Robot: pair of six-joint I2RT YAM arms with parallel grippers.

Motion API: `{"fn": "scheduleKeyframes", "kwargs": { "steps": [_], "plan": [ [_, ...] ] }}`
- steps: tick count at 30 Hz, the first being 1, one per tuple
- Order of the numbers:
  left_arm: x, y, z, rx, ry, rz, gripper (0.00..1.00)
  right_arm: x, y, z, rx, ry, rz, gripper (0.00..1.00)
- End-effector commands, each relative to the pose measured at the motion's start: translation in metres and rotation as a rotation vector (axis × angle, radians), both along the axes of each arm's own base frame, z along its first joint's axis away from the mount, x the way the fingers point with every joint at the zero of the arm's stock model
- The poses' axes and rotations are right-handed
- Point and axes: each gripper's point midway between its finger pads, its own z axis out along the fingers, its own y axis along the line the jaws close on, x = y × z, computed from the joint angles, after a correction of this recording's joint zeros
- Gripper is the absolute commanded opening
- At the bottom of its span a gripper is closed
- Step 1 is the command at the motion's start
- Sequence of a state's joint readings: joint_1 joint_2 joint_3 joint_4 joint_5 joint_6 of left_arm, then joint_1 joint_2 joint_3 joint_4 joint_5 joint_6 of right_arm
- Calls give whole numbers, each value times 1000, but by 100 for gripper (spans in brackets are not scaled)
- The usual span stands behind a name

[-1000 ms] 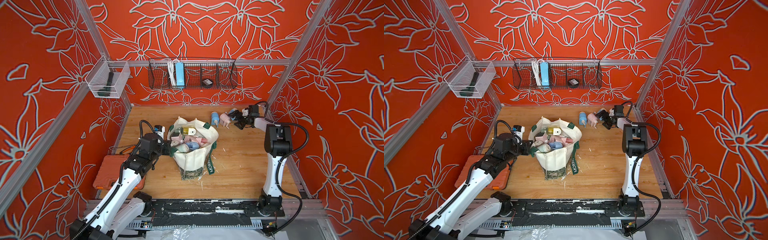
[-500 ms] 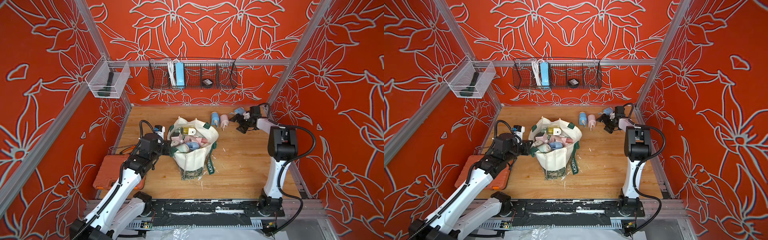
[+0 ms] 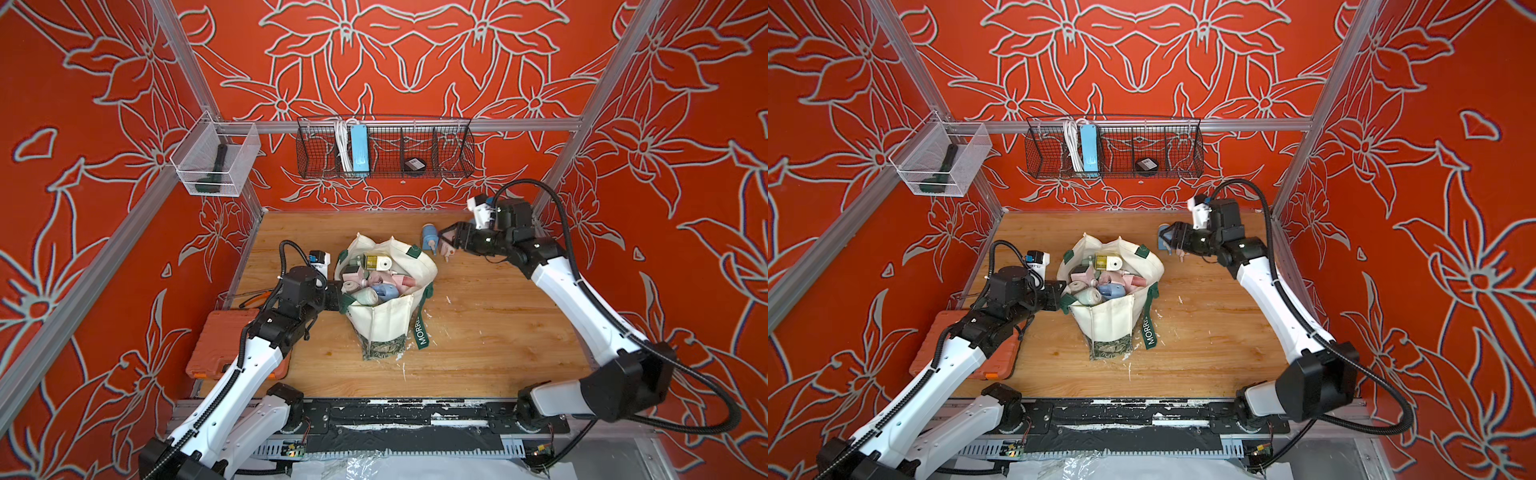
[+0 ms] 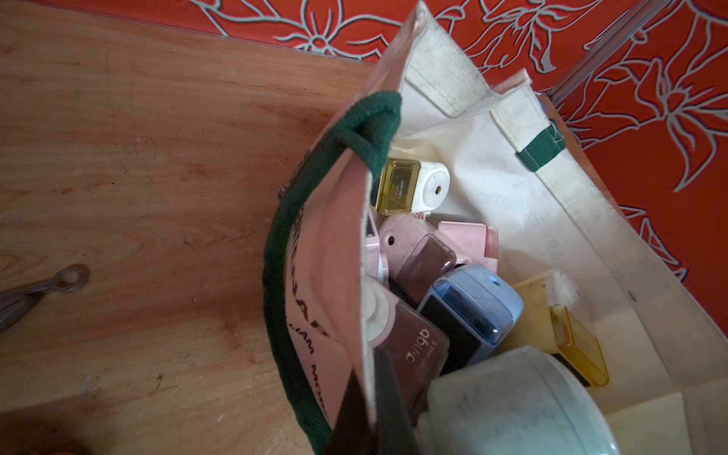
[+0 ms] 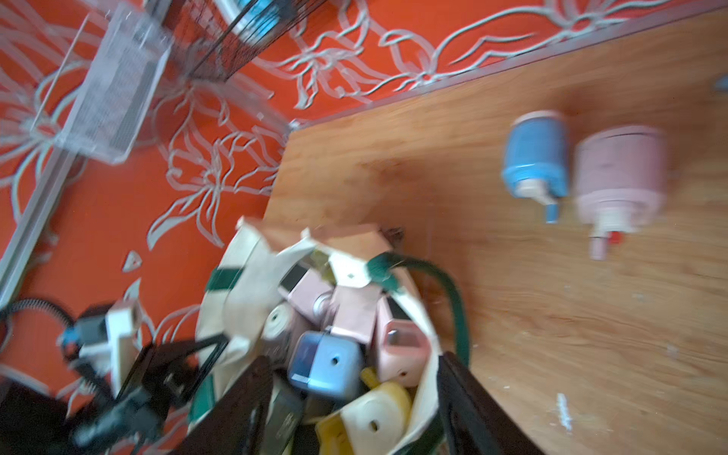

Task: Take out the pencil sharpeners from the tote bags
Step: Place the pencil sharpener at the center of the board, then adjust the canvas bag at the center of the board.

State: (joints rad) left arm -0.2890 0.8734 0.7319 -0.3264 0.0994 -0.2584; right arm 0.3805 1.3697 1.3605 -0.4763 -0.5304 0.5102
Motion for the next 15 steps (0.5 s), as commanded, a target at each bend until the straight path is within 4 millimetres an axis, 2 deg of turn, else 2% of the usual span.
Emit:
{"fn": "scheduleKeyframes", "kwargs": {
  "steps": [1,4,8,15],
  "plan": [
    [-1,-12,22,-39,-81,-55,0,-32,19,-23,-109,32,104,65],
    [-1,-11,25,-38,-90,-47,0,-46,43,-39,-178,34,176,64],
    [-2,-11,35,-42,-103,-48,0,-50,54,-65,-309,57,197,63],
    [7,-4,95,5,-212,-29,0,-55,68,-95,-347,118,218,63]
  ]
}}
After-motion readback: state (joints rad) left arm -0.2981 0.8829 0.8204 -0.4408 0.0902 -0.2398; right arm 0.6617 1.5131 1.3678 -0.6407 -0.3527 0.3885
